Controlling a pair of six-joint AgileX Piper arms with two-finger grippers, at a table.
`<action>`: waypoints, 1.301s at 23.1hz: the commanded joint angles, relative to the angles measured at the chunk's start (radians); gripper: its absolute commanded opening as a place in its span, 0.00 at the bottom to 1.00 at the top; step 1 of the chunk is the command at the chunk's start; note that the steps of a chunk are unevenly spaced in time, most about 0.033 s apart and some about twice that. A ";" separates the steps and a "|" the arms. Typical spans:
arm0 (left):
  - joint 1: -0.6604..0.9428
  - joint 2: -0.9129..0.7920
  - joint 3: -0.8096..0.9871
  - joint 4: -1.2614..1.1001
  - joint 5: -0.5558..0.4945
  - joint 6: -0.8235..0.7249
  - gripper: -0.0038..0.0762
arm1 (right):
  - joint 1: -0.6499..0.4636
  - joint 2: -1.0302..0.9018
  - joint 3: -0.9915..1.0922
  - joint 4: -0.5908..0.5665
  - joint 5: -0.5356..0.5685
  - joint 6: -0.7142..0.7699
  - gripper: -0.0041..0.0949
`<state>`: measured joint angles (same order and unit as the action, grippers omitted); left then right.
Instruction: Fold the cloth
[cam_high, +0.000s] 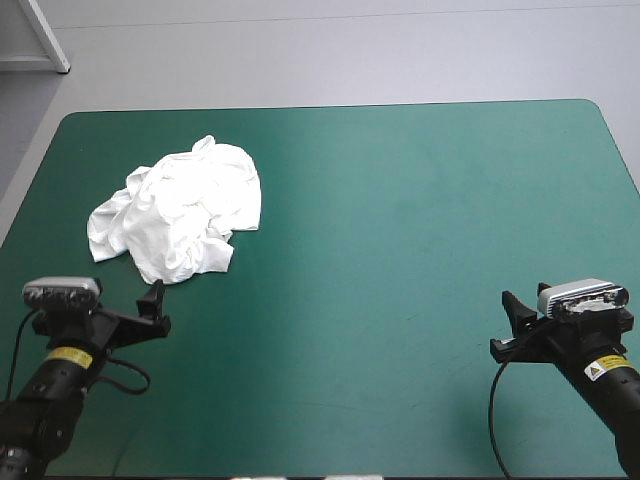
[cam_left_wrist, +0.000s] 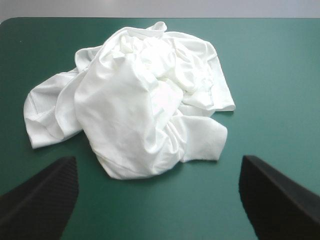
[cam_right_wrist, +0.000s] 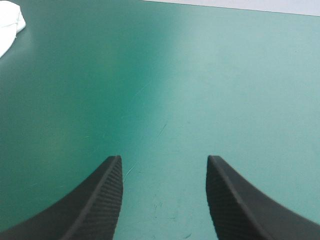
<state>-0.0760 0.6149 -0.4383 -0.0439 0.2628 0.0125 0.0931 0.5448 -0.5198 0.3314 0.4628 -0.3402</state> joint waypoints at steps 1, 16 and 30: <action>-0.004 0.202 -0.150 -0.009 -0.113 -0.039 0.83 | -0.007 0.009 -0.044 0.004 -0.010 -0.005 0.54; -0.004 1.004 -0.850 0.122 0.003 -0.089 0.83 | -0.007 0.007 -0.044 0.005 0.212 -0.005 0.54; 0.009 1.227 -0.858 0.217 0.040 -0.131 0.09 | -0.007 0.007 -0.053 0.005 0.167 0.038 0.54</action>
<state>-0.0535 1.8695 -1.2675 0.1736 0.3333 -0.1218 0.0931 0.5448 -0.5302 0.3279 0.6993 -0.3068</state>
